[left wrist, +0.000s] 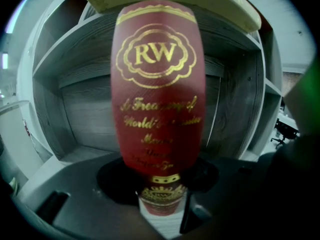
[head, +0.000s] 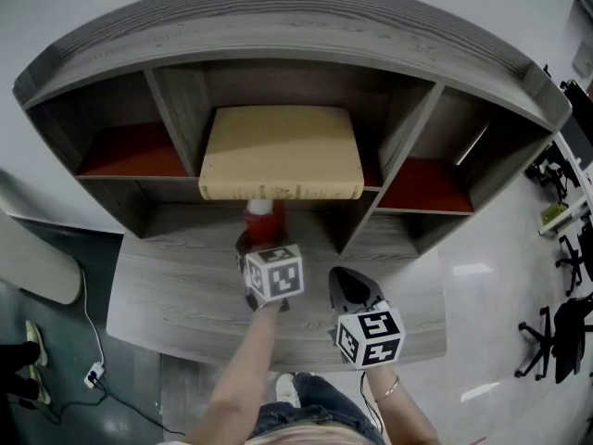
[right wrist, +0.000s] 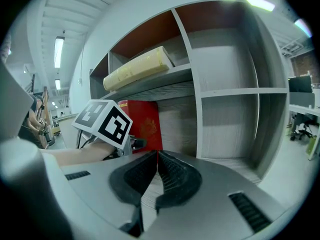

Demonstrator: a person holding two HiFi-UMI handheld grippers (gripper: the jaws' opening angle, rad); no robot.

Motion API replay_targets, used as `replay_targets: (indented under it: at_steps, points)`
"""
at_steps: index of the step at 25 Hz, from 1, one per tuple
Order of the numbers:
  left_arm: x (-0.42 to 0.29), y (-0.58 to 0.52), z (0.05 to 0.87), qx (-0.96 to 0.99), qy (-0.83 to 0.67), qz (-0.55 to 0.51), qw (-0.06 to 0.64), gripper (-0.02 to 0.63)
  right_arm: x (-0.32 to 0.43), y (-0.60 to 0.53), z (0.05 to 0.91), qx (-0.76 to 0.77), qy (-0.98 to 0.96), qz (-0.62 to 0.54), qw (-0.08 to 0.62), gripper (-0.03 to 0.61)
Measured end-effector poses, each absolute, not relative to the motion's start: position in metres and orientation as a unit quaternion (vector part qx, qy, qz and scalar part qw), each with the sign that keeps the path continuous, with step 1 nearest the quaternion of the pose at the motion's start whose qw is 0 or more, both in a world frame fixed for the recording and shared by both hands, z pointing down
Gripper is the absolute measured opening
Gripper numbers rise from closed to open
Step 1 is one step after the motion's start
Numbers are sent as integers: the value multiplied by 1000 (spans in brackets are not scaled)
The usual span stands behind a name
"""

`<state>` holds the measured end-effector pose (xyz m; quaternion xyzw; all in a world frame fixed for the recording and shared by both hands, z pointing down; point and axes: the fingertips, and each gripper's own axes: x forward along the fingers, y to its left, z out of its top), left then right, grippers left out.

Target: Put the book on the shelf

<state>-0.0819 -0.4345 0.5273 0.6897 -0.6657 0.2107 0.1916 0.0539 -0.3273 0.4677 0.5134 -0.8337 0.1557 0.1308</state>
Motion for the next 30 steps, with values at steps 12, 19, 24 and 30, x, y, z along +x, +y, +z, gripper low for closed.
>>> replay_targets:
  at_steps: [12,19,24,30]
  points:
    - [-82,-449,539,686,-670,211,190,230,56,-334,474,515,-831,162,135,9]
    - [-81,-453,540,690,-669,207,185,230,57,-334,476,515,-830,164,138,9]
    - [-80,-454,539,691,-668,213,176,232,55,-334,477,514,-831,164,137,9]
    - [-75,-450,547,699,-653,231,178,256,54,-330,475,515,-830,164,138,9]
